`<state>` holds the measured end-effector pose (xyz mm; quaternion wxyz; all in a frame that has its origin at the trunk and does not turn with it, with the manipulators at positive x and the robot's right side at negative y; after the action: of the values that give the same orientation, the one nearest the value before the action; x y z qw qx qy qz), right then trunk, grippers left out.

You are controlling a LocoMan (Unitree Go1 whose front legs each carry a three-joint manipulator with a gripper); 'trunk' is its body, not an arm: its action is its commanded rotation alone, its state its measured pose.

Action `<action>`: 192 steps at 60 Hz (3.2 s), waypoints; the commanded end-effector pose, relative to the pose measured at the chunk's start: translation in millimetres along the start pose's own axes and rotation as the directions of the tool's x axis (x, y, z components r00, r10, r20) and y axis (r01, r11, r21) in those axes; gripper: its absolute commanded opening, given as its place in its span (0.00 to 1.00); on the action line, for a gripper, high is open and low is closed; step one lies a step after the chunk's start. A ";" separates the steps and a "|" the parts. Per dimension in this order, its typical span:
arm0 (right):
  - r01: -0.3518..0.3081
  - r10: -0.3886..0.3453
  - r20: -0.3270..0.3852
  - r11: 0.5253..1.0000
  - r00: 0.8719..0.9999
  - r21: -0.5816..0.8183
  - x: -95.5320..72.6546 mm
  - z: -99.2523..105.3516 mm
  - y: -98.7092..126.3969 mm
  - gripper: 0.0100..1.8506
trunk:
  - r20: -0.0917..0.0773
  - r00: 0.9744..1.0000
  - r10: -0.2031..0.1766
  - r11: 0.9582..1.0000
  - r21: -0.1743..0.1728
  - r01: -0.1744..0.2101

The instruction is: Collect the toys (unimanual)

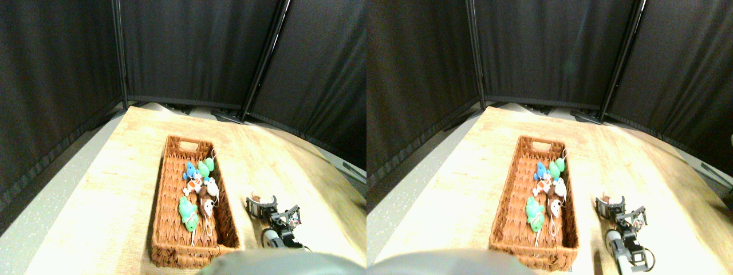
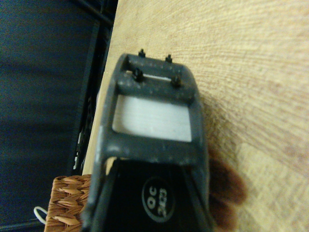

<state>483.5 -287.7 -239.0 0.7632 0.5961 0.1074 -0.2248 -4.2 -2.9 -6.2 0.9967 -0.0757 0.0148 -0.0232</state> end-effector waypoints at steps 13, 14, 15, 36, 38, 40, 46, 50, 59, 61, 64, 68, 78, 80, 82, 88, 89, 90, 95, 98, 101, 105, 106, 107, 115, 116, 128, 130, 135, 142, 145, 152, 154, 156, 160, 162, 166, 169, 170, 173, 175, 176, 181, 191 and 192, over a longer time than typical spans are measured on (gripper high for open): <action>0.053 -0.047 0.185 0.998 0.982 -0.027 0.7 -8.0 0.4 0.05 | -0.024 1.000 0.006 1.000 -0.006 -0.006; 0.047 -0.042 0.180 0.999 0.983 -0.021 1.0 -8.3 1.0 0.09 | -0.028 1.000 0.005 1.000 -0.004 -0.006; 0.043 -0.038 0.178 0.999 0.983 -0.023 1.1 -8.4 1.9 0.10 | -0.028 1.000 0.005 1.000 -0.004 -0.006; -0.040 0.031 0.208 0.998 0.978 0.042 -9.8 -9.6 18.1 0.09 | -0.027 1.000 -0.002 1.000 0.001 0.002; -0.050 0.041 0.218 0.998 0.975 0.033 -12.7 -10.0 21.3 0.06 | -0.028 1.000 -0.006 1.000 0.003 0.006; -0.073 0.068 0.203 0.997 0.977 0.017 -13.9 -9.8 22.9 0.03 | -0.027 1.000 -0.006 1.000 0.003 0.006; -0.153 0.155 0.163 0.988 0.974 -0.024 -21.3 -9.8 33.1 0.03 | -0.026 1.000 -0.010 1.000 0.006 0.010; -0.201 0.202 0.117 0.979 0.972 -0.024 -25.7 -10.9 40.6 0.03 | -0.023 1.000 -0.017 1.000 0.008 0.017; -0.275 0.281 0.054 0.956 0.958 -0.097 -38.7 -15.8 68.3 0.03 | -0.017 1.000 -0.019 1.000 0.003 0.019; -0.292 0.298 0.035 0.949 0.954 -0.121 -41.5 -17.3 73.6 0.03 | -0.011 1.000 -0.019 1.000 0.000 0.019; -0.313 0.318 0.010 0.936 0.948 -0.163 -44.5 -19.2 80.2 0.03 | -0.008 1.000 -0.018 1.000 -0.004 0.017; -0.331 0.333 -0.018 0.926 0.943 -0.183 -45.9 -22.5 87.7 0.03 | -0.002 1.000 -0.013 1.000 -0.010 0.013; -0.335 0.326 -0.080 0.921 0.942 -0.197 -45.1 -29.6 102.7 0.03 | 0.013 1.000 0.003 1.000 -0.031 -0.003; -0.345 0.334 -0.087 0.913 0.938 -0.219 -45.2 -31.7 106.1 0.03 | 0.017 1.000 0.008 0.999 -0.036 -0.008; -0.345 0.334 -0.087 0.913 0.938 -0.219 -45.2 -31.7 106.1 0.03 | 0.018 1.000 0.010 0.999 -0.039 -0.009; -0.345 0.326 -0.123 0.917 0.937 -0.201 -47.2 -39.6 113.4 0.03 | 0.029 0.999 0.039 0.997 -0.062 -0.037; -0.353 0.330 -0.139 0.914 0.934 -0.200 -47.6 -41.2 114.8 0.03 | 0.032 0.999 0.044 0.997 -0.067 -0.042; -0.362 0.335 -0.156 0.911 0.929 -0.199 -48.0 -42.9 116.1 0.03 | 0.033 0.998 0.049 0.996 -0.071 -0.046; -0.365 0.329 -0.206 0.914 0.922 -0.175 -48.2 -51.2 120.7 0.03 | 0.037 0.997 0.065 0.994 -0.087 -0.061; -0.352 0.317 -0.219 0.925 0.923 -0.144 -49.0 -54.5 122.2 0.03 | 0.041 0.996 0.074 0.993 -0.095 -0.070; -0.355 0.315 -0.232 0.921 0.920 -0.159 -50.4 -60.2 124.7 0.03 | 0.044 0.995 0.085 0.991 -0.106 -0.080; -0.354 0.310 -0.244 0.920 0.919 -0.165 -55.4 -68.5 128.1 0.03 | 0.051 0.994 0.098 0.989 -0.118 -0.092; -0.354 0.310 -0.244 0.920 0.919 -0.165 -55.4 -68.5 128.1 0.03 | 0.051 0.994 0.100 0.988 -0.121 -0.094; -0.355 0.310 -0.252 0.921 0.917 -0.160 -56.4 -71.1 129.1 0.03 | 0.051 0.993 0.105 0.987 -0.125 -0.098; -0.361 0.304 -0.346 0.926 0.888 -0.114 -60.1 -88.8 135.6 0.03 | 0.060 0.990 0.130 0.982 -0.149 -0.120; -0.364 0.305 -0.352 0.924 0.885 -0.114 -60.6 -92.0 136.7 0.03 | 0.061 0.989 0.132 0.981 -0.150 -0.121; -0.377 0.301 -0.382 0.916 0.874 -0.141 -67.2 -115.4 143.9 0.03 | 0.070 0.985 0.159 0.973 -0.180 -0.144; -0.373 0.296 -0.389 0.917 0.872 -0.140 -67.8 -118.4 144.4 0.03 | 0.071 0.984 0.162 0.972 -0.183 -0.147; -0.360 0.285 -0.388 0.923 0.876 -0.134 -70.2 -126.9 146.4 0.03 | 0.073 0.982 0.172 0.968 -0.196 -0.155; -0.351 0.267 -0.417 0.926 0.869 -0.139 -70.8 -136.4 146.9 0.03 | 0.074 0.980 0.184 0.964 -0.208 -0.165; -0.353 0.265 -0.427 0.925 0.865 -0.141 -70.4 -138.6 146.6 0.03 | 0.071 0.980 0.187 0.963 -0.212 -0.168; -0.362 0.271 -0.438 0.922 0.857 -0.138 -70.8 -147.5 147.0 0.03 | 0.072 0.978 0.195 0.960 -0.219 -0.175; -0.365 0.272 -0.442 0.920 0.855 -0.141 -70.8 -149.1 147.3 0.03 | 0.072 0.978 0.195 0.960 -0.220 -0.175; -0.369 0.270 -0.447 0.917 0.853 -0.149 -71.2 -151.5 147.7 0.03 | 0.073 0.978 0.196 0.959 -0.222 -0.176; -0.374 0.267 -0.456 0.913 0.849 -0.162 -71.6 -156.6 147.9 0.03 | 0.071 0.978 0.198 0.958 -0.226 -0.177; -0.373 0.266 -0.455 0.913 0.850 -0.164 -71.8 -157.2 147.8 0.03 | 0.071 0.978 0.198 0.958 -0.226 -0.177; -0.368 0.255 -0.455 0.913 0.853 -0.178 -72.3 -160.1 146.5 0.03 | 0.069 0.978 0.199 0.957 -0.227 -0.179; -0.356 0.241 -0.466 0.918 0.852 -0.177 -71.4 -161.1 144.8 0.03 | 0.069 0.977 0.200 0.957 -0.227 -0.180; -0.348 0.234 -0.466 0.921 0.853 -0.177 -71.5 -161.0 144.6 0.03 | 0.068 0.977 0.201 0.957 -0.226 -0.181; -0.318 0.206 -0.471 0.932 0.858 -0.173 -71.9 -160.4 144.2 0.04 | 0.068 0.977 0.201 0.957 -0.225 -0.182; -0.300 0.181 -0.488 0.937 0.854 -0.177 -71.1 -158.9 143.2 0.22 | 0.067 0.977 0.202 0.957 -0.224 -0.183; -0.300 0.181 -0.488 0.937 0.854 -0.177 -71.1 -158.9 143.2 0.22 | 0.067 0.977 0.202 0.957 -0.224 -0.183; -0.283 0.157 -0.534 0.946 0.830 -0.161 -68.2 -155.6 142.1 0.48 | 0.066 0.977 0.203 0.958 -0.222 -0.183; -0.302 0.174 -0.547 0.941 0.819 -0.152 -66.3 -150.2 144.2 0.52 | 0.067 0.977 0.201 0.960 -0.215 -0.182; -0.302 0.174 -0.547 0.941 0.819 -0.152 -66.3 -150.2 144.2 0.52 | 0.067 0.977 0.201 0.960 -0.215 -0.182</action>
<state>505.4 -103.1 -136.4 0.7851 0.5495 0.2844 0.0277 -2.3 0.1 -0.2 0.9805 -0.1811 -0.0270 0.0710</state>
